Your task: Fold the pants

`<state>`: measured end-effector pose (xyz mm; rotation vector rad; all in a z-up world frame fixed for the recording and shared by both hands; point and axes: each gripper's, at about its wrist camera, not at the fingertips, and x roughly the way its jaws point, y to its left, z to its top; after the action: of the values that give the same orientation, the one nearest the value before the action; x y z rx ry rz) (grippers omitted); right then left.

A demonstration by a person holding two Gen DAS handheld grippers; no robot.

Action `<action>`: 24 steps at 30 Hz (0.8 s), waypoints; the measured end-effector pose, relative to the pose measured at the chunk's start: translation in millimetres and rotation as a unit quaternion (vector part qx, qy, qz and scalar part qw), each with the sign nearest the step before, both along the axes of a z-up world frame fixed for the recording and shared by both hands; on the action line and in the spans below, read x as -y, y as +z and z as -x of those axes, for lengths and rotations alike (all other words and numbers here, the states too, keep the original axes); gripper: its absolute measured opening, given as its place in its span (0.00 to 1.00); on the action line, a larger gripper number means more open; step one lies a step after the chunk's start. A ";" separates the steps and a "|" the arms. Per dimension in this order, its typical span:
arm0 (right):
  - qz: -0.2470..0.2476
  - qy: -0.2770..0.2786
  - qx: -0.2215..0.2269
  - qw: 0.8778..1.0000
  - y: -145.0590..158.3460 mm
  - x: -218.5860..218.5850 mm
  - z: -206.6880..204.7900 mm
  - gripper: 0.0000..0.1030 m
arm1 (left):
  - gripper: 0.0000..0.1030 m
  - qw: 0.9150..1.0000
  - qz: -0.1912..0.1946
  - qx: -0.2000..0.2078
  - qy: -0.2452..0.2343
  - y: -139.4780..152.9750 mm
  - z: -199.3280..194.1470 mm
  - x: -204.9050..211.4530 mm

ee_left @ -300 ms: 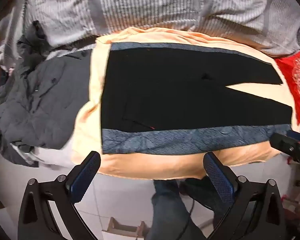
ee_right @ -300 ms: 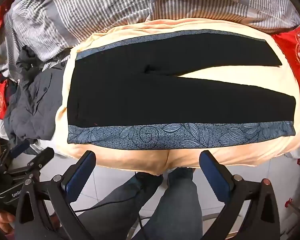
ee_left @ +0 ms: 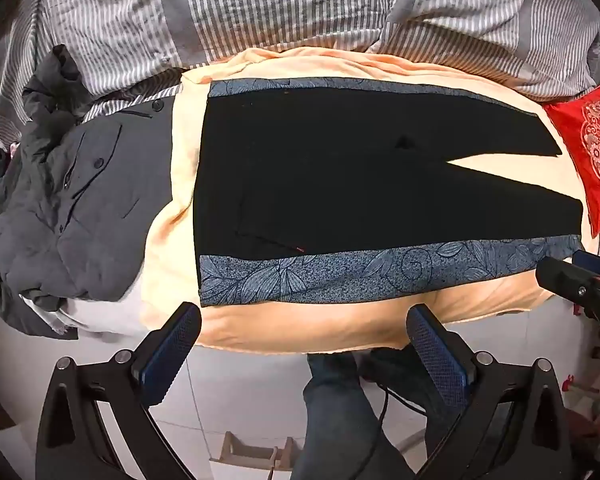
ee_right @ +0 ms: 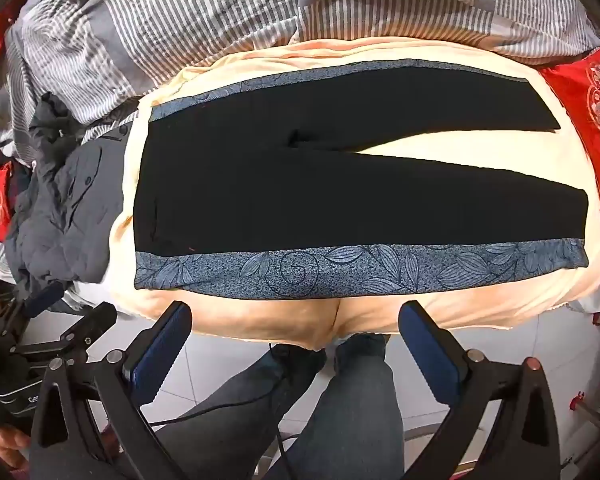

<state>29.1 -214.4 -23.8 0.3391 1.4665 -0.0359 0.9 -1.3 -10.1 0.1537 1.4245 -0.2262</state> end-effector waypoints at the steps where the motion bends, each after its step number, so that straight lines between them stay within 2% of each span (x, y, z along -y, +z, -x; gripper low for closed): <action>1: 0.000 -0.001 -0.001 1.000 -0.2 1.0 -0.5 1.00 | 1.00 1.000 0.005 -0.003 0.000 -0.3 -0.6 -1.4; 7: 0.006 -0.011 -0.003 1.000 0.5 1.8 -1.7 1.00 | 1.00 1.000 0.010 0.001 0.003 2.5 -6.3 -10.7; 10: 0.008 -0.018 -0.003 1.000 -0.9 3.2 1.0 1.00 | 1.00 1.000 0.011 -0.004 -0.001 -0.3 -5.7 -2.0; 24: 0.016 -0.021 -0.014 1.000 -4.4 -0.6 1.7 1.00 | 1.00 1.000 -0.004 -0.001 -0.014 -1.5 -10.7 -1.5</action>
<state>27.4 -213.8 -28.2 0.3446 1.4847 -0.0973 11.6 0.2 -11.6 0.1799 1.4257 -0.2435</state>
